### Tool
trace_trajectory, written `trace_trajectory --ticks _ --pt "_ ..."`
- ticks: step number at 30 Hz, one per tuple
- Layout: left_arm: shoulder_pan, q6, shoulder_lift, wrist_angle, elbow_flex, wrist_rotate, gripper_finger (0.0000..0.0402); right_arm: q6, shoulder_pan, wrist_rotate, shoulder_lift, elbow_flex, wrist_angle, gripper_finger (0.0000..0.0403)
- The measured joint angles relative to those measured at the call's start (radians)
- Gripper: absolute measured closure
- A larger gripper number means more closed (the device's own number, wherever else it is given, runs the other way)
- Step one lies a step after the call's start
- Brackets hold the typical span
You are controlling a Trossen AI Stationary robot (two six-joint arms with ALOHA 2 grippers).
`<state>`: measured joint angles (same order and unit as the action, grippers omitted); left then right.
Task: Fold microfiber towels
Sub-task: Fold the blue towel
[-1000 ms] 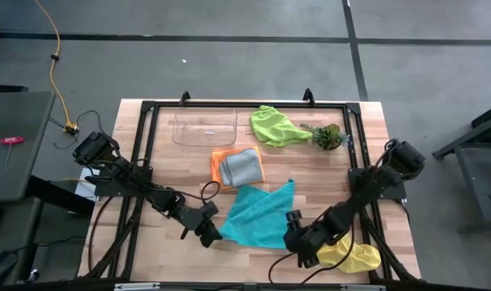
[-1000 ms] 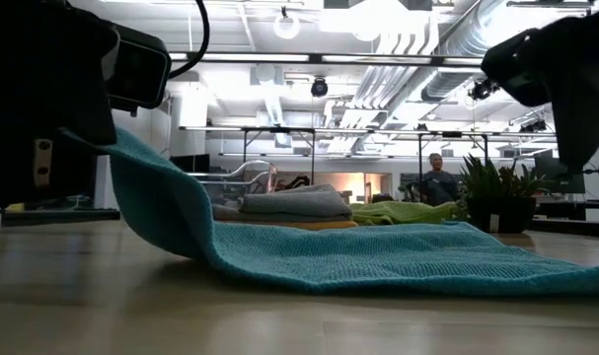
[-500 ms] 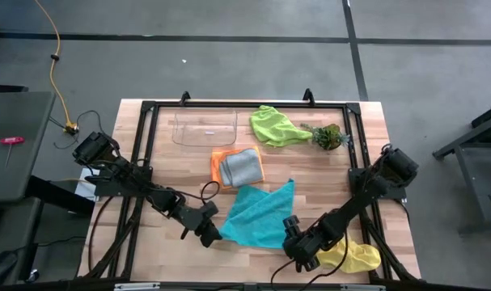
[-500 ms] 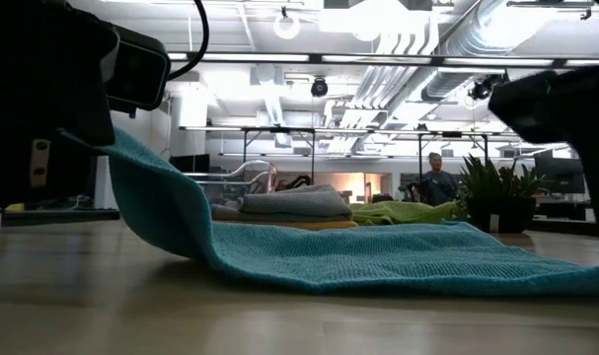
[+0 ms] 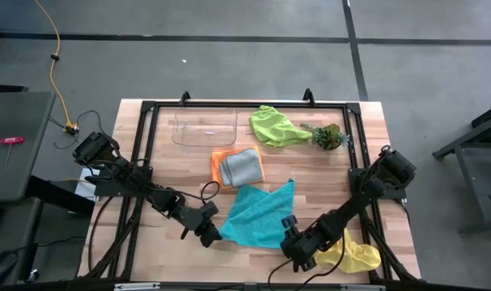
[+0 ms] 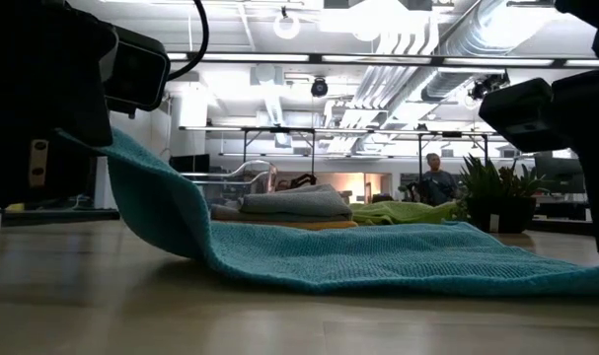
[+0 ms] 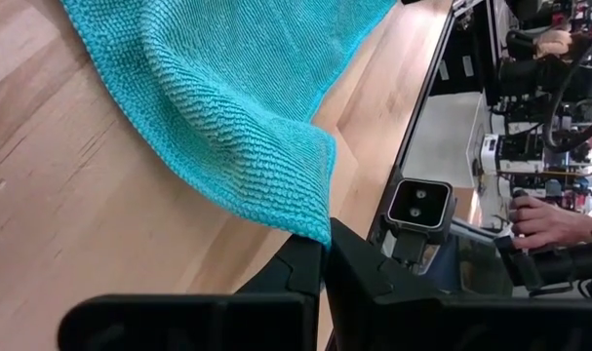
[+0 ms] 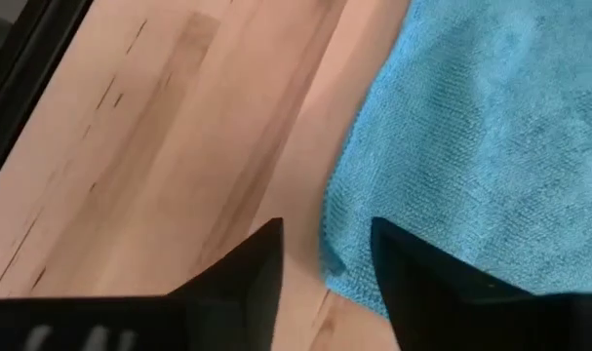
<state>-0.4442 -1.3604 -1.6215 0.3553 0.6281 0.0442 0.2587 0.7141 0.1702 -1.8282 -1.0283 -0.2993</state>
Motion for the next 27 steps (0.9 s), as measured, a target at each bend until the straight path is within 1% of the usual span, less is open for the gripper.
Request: trace_trajectory --ticks 4,7,8,11,13,18,22,27 --pt "0.0 -0.006 0.0 0.0 0.0 -0.007 0.0401 0.011 -0.001 -0.017 0.0 0.0 0.009 0.0321" --pt "-0.004 -0.032 0.0 0.0 0.0 -0.019 0.0401 0.107 0.0 -0.044 0.002 0.0 0.009 0.0382" --pt "-0.004 -0.037 0.0 0.0 0.0 -0.034 0.0401 0.129 0.0 -0.062 0.007 0.0 0.01 0.0392" --pt "-0.008 -0.037 0.021 -0.004 0.0 -0.081 0.0401 0.166 0.0 -0.09 0.05 0.001 0.03 0.0392" --pt "-0.01 -0.049 0.041 0.003 0.001 -0.086 0.0401 0.187 0.0 -0.087 0.093 0.001 0.031 0.0399" --pt "-0.01 -0.047 0.147 -0.005 0.001 -0.094 0.0401 0.238 0.0 -0.03 0.232 0.001 0.034 0.0401" --pt "-0.004 -0.03 0.258 -0.08 0.001 -0.089 0.0401 0.267 -0.014 -0.003 0.323 0.001 0.034 0.0402" --pt "0.029 -0.024 0.38 -0.198 0.001 -0.077 0.0401 0.265 -0.055 0.015 0.399 0.001 0.06 0.0402"
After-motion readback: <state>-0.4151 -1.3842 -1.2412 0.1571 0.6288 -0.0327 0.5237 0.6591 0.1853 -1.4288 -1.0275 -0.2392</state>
